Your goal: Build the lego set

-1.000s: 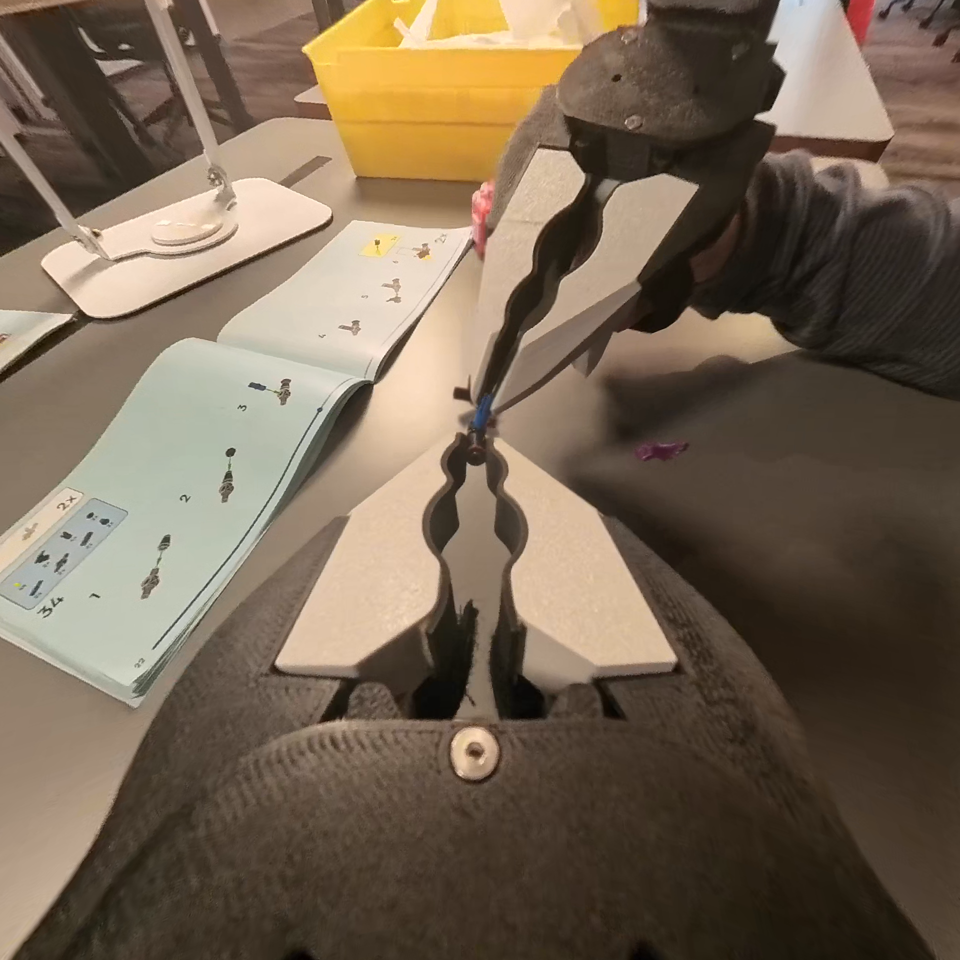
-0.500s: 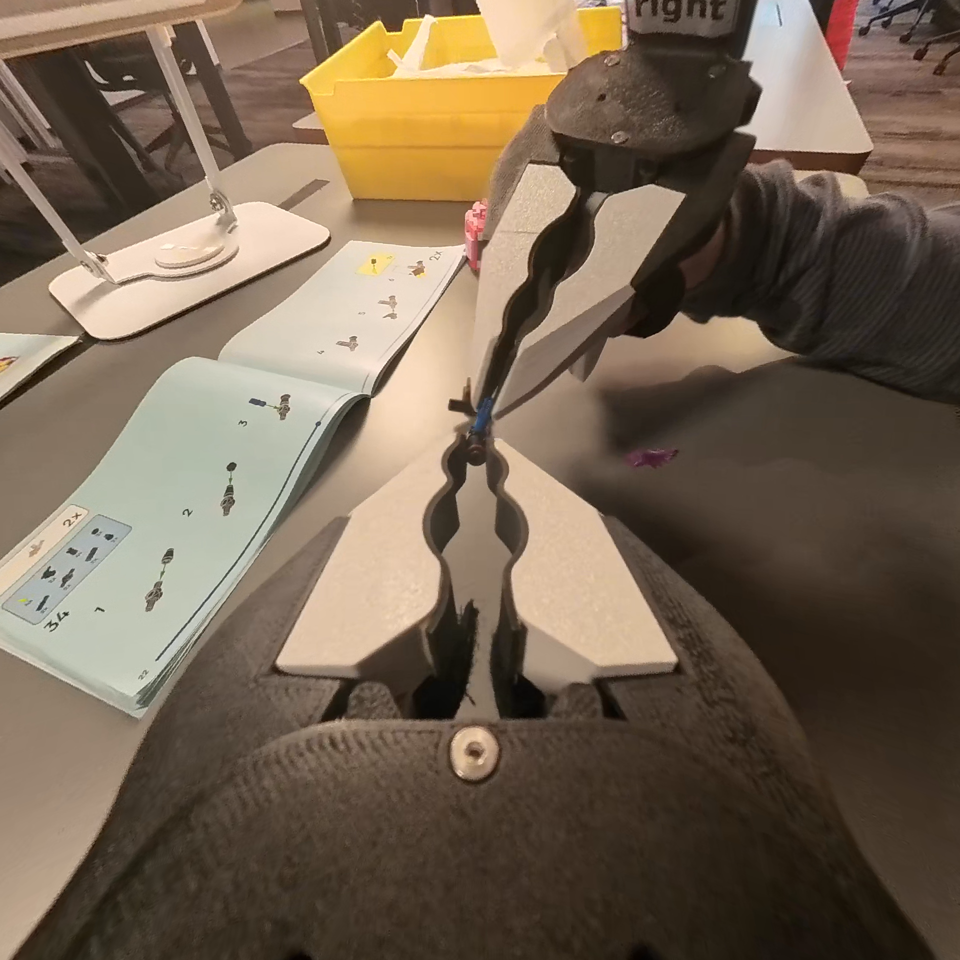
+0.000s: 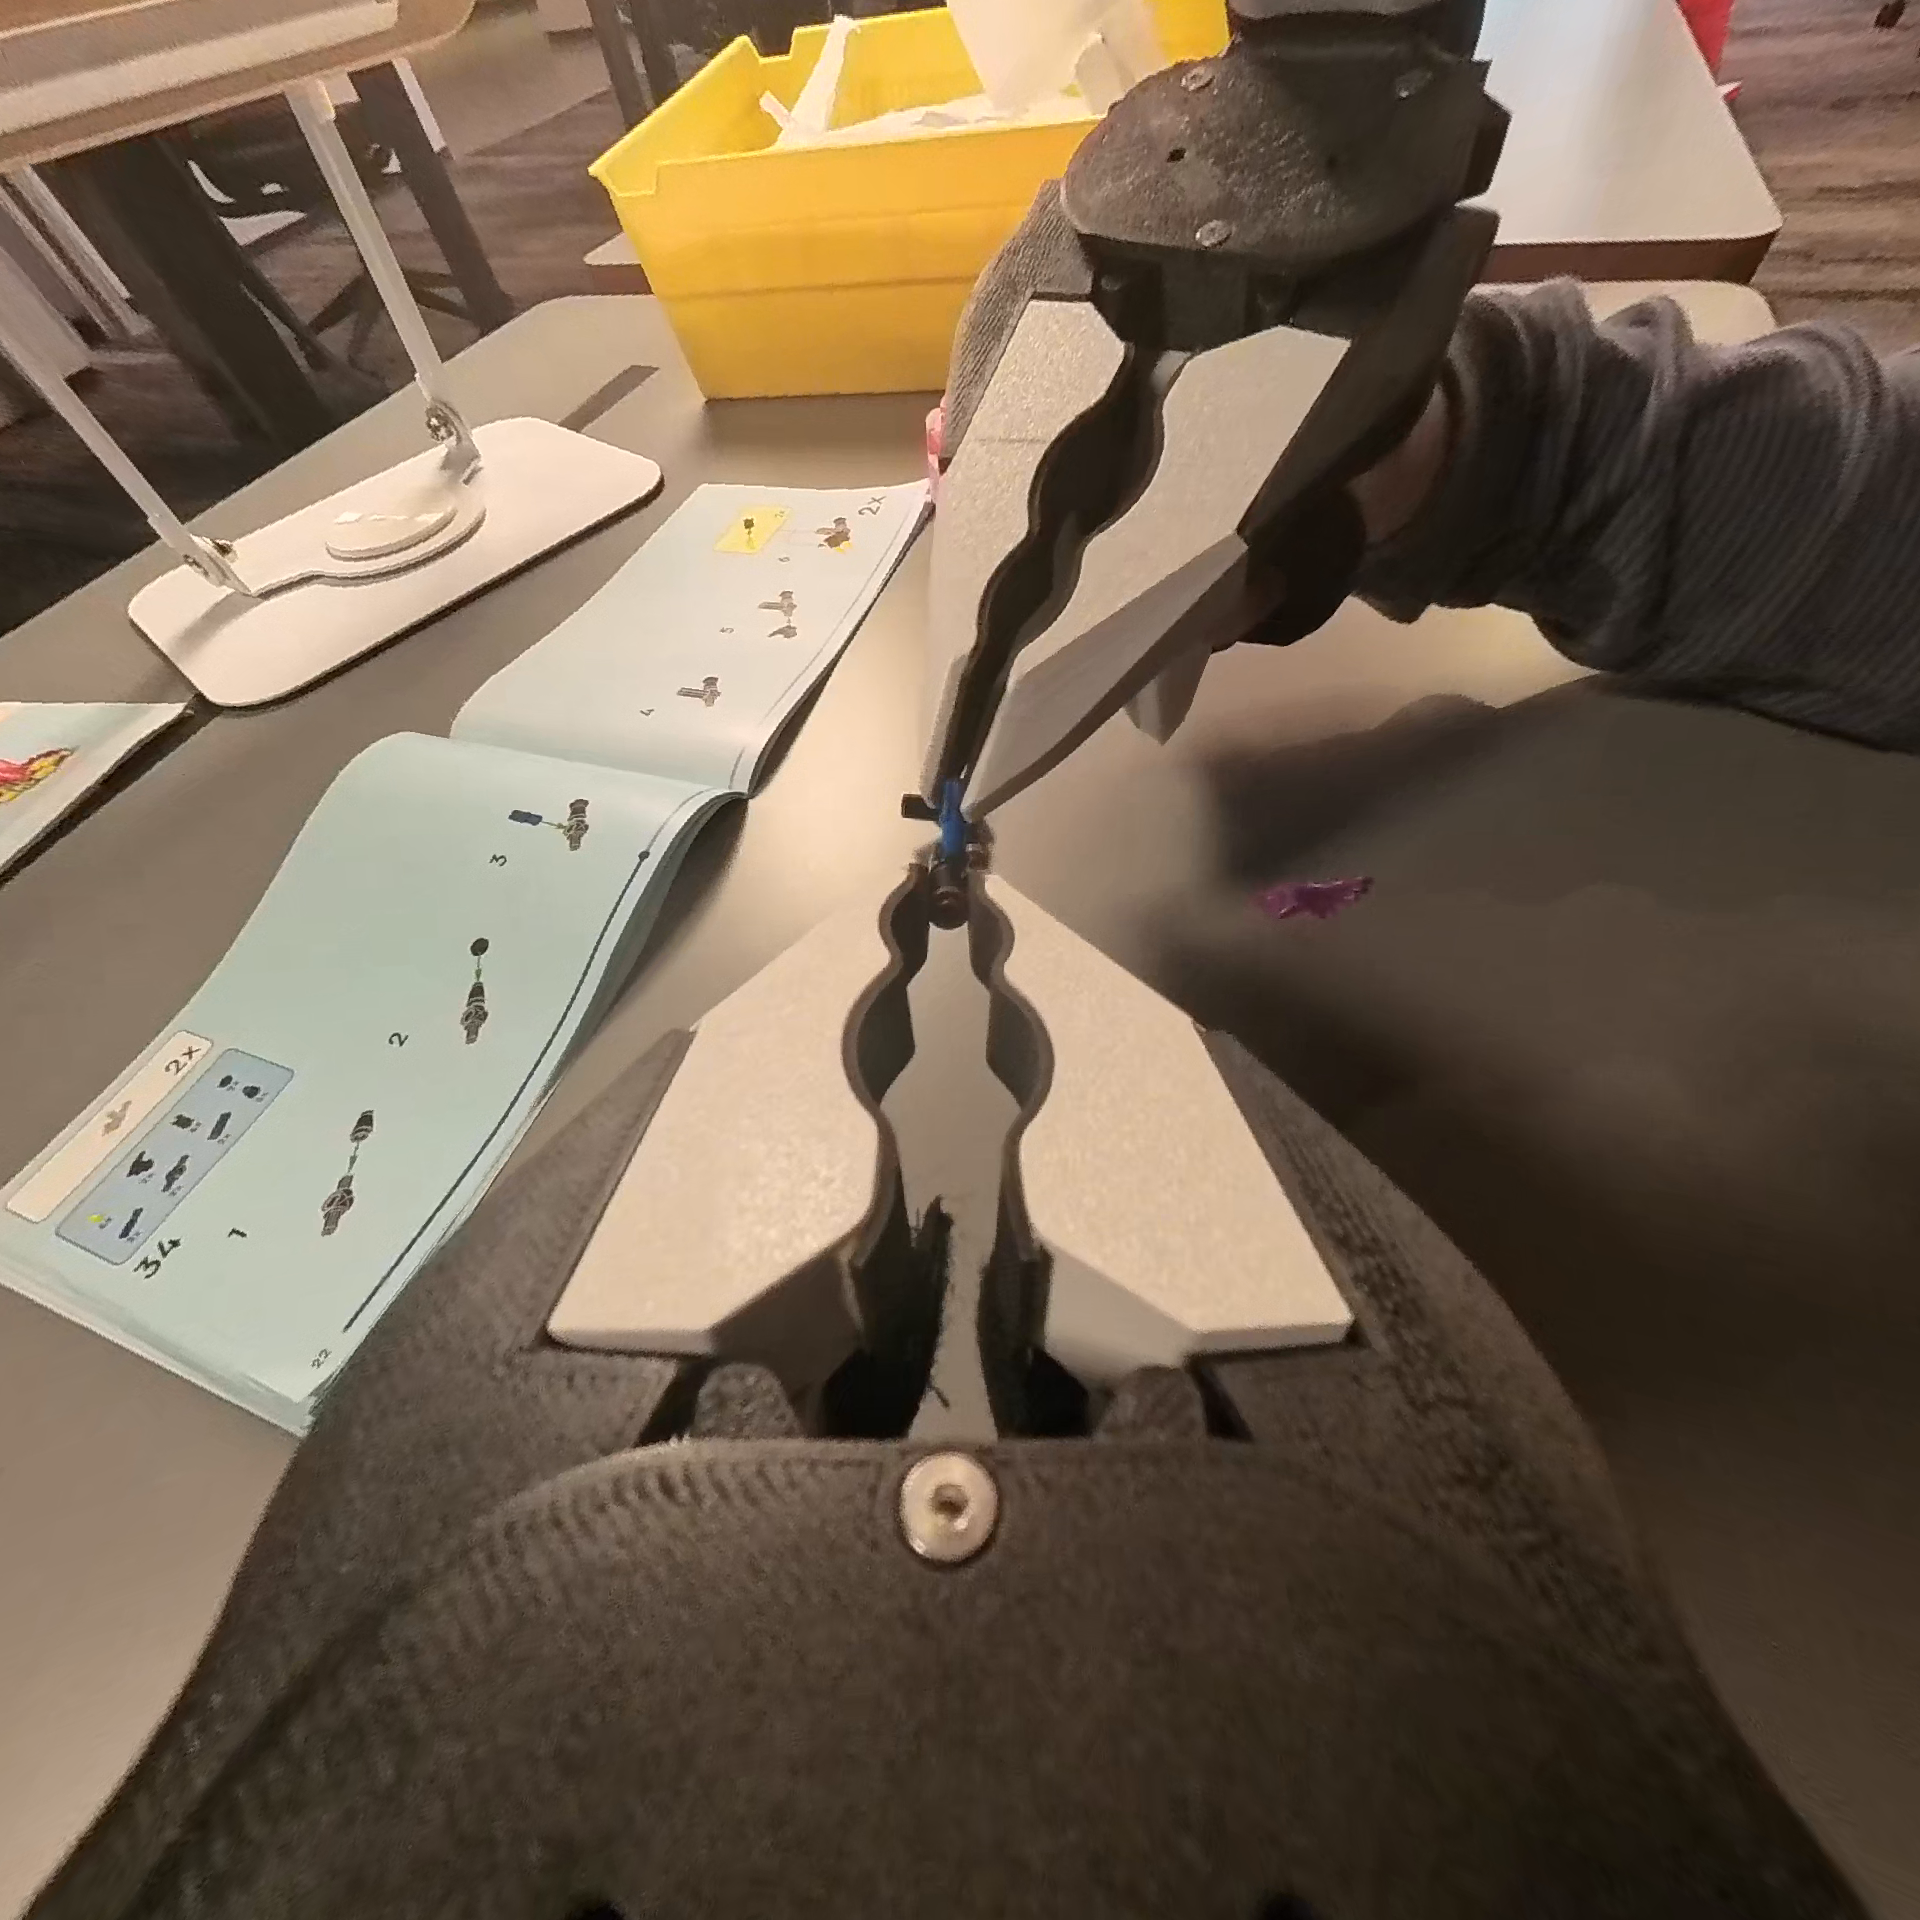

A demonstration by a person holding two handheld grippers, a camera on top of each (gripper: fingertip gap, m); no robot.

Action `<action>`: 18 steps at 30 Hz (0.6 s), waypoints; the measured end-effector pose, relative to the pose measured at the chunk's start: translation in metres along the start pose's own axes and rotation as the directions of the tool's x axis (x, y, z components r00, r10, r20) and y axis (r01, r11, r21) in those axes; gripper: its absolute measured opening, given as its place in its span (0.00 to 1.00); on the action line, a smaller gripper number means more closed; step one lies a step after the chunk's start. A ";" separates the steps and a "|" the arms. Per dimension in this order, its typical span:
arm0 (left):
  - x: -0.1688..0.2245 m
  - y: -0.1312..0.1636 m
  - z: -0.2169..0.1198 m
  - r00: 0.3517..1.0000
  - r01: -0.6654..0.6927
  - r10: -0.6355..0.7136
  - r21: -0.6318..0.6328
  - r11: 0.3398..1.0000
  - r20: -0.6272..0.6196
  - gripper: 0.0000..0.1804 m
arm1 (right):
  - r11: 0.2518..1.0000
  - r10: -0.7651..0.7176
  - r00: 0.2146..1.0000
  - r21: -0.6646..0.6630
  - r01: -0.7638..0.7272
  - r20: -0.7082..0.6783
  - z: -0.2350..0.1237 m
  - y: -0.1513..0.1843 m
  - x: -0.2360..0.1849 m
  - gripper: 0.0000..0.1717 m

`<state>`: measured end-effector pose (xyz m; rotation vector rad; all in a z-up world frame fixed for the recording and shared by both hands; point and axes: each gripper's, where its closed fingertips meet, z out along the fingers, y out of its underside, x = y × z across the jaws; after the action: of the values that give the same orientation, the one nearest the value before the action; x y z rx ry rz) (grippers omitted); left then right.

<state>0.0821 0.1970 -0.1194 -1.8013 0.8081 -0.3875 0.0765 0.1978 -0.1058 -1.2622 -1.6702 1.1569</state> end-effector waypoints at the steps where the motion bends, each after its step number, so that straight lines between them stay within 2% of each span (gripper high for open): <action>1: 0.000 0.000 0.000 1.000 0.002 -0.002 0.001 1.000 -0.003 0.03 | 1.000 0.003 1.000 0.002 -0.003 0.001 0.000 0.000 0.000 0.01; 7: 0.001 0.000 0.000 1.000 0.003 -0.003 0.004 1.000 -0.005 0.03 | 1.000 0.010 1.000 0.004 -0.010 0.018 -0.001 0.001 -0.001 0.01; 18: 0.000 -0.012 -0.007 0.983 0.165 -0.155 0.094 0.982 -0.102 0.03 | 0.993 -0.100 0.995 0.068 0.101 -0.017 -0.005 -0.011 -0.003 0.01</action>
<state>0.0816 0.1942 -0.1057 -1.7676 0.6968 -0.6122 0.0783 0.1943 -0.0935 -1.1287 -1.6505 1.1329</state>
